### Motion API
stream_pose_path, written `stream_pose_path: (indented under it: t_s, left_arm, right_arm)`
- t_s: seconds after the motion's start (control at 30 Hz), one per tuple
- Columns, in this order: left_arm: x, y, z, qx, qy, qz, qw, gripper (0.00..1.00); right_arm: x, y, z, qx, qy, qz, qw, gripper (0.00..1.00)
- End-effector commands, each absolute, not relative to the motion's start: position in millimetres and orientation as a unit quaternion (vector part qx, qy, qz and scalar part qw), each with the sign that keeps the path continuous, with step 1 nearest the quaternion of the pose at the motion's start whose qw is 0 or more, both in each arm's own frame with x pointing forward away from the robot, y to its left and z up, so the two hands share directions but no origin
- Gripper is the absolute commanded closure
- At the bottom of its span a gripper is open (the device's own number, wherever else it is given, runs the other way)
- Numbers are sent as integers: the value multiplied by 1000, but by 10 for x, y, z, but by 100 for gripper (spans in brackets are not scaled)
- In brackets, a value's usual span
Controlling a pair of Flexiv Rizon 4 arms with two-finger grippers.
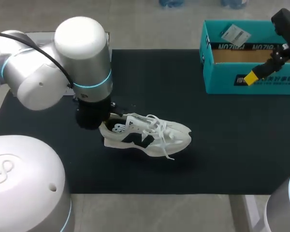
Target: Take the shoe out of the shoebox, open the shoe tongue, remove and reinsert the insole, then place the shoe into the shoebox
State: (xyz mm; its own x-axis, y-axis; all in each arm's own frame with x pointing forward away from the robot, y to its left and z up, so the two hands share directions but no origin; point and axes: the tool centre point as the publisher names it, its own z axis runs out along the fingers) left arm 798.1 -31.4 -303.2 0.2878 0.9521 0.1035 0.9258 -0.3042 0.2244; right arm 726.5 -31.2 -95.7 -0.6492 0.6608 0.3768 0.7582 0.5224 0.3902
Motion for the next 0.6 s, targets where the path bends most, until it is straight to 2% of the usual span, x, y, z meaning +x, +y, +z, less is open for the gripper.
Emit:
stream_pose_path:
  t_s: [0.03,0.6]
  left_arm:
    - [8145,-518,-3090,797,594,109,30,100]
    - [8270,-672,-3403,778,617,115,-11,100]
  right_arm:
    - [7285,-306,-957,-409,-868,-266,92,0]
    - [7285,-306,-957,-409,-868,-266,92,0]
